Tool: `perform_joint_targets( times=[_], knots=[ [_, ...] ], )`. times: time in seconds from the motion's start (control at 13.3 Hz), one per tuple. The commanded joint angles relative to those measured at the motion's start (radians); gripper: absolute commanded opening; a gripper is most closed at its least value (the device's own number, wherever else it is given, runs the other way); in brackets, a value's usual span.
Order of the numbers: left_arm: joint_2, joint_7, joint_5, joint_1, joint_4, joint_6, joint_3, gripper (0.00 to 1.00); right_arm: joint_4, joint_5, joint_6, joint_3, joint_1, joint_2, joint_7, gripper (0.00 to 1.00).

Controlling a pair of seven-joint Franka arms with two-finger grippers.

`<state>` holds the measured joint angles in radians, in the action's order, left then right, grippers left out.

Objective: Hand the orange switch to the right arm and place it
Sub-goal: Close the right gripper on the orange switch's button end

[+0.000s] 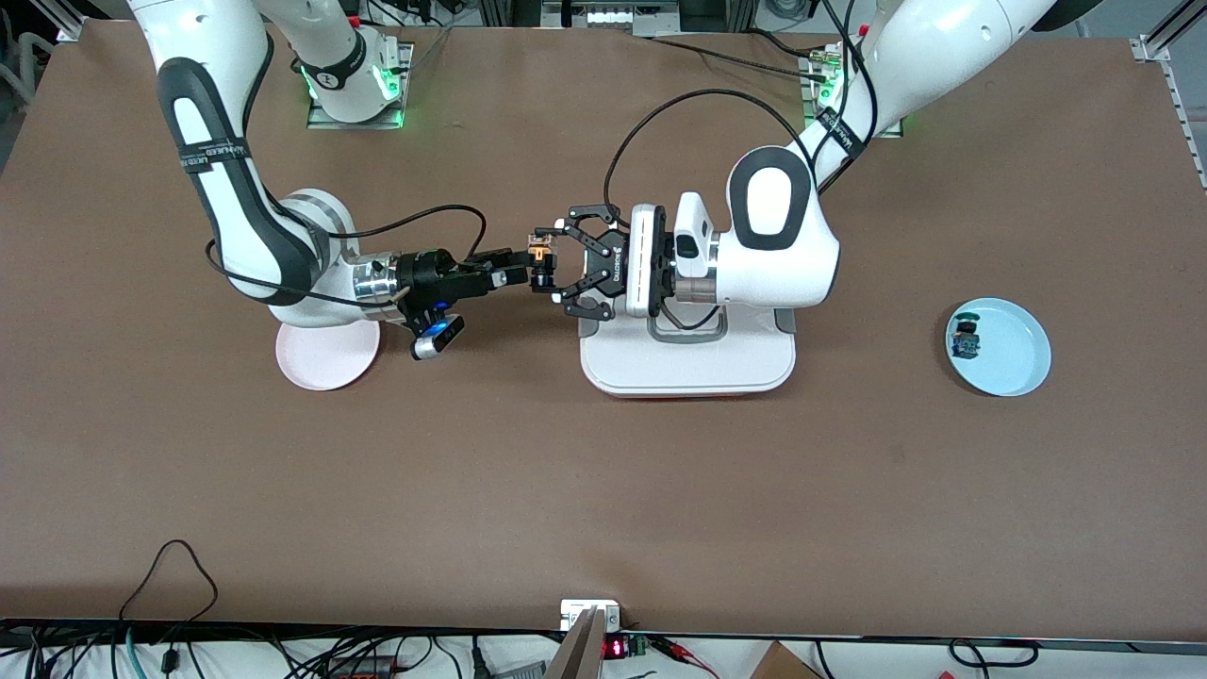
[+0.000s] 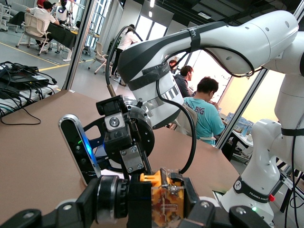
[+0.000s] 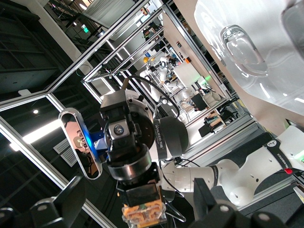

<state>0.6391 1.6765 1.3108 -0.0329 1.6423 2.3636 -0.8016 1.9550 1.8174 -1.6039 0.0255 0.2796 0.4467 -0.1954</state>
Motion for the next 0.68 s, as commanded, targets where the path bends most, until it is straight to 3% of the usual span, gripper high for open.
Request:
perform_joint_targets(
  times=[0.0,0.6],
  knots=[
    [-0.007,0.02,0.033,0.008,-0.009,0.01,0.004,0.04,0.009,0.013,-0.008,-0.004,0.012,-0.025,0.019,1.0],
    [-0.007,0.02,0.033,0.01,-0.009,0.01,0.004,0.04,0.018,0.016,-0.083,-0.002,0.013,-0.046,0.005,1.0]
  ],
)
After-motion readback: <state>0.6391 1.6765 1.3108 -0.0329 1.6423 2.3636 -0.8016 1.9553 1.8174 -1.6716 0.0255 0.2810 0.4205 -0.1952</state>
